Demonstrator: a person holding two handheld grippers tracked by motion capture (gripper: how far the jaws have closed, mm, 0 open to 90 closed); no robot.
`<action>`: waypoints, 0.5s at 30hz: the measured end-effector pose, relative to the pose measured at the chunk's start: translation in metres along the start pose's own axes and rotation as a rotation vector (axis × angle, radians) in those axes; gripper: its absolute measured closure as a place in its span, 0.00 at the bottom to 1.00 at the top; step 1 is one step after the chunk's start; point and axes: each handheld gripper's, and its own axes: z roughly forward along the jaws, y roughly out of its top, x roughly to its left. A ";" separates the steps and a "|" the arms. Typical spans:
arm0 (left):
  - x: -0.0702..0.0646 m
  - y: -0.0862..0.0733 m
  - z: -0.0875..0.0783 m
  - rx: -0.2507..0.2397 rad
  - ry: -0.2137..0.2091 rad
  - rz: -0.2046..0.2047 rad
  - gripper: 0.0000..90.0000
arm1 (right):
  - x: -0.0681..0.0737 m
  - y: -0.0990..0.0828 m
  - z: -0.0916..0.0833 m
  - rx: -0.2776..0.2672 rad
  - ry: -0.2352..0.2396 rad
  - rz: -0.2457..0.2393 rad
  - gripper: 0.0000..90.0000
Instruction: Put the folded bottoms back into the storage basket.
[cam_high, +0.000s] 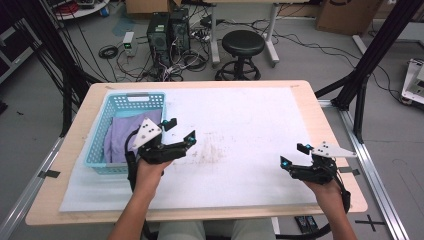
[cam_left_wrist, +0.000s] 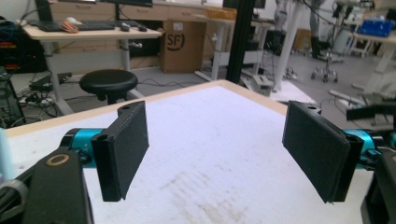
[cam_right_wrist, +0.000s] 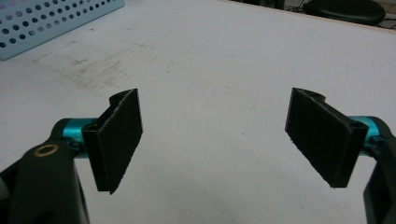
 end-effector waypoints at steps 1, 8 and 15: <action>-0.003 -0.001 0.002 0.004 -0.003 0.009 0.25 | 0.000 0.000 0.000 -0.001 0.002 -0.002 0.21; -0.019 -0.015 0.020 0.034 -0.039 0.019 0.25 | -0.001 -0.002 0.000 0.001 0.002 0.003 0.21; -0.029 -0.031 0.036 0.065 -0.055 -0.014 0.25 | -0.002 -0.003 0.001 0.006 0.004 0.005 0.21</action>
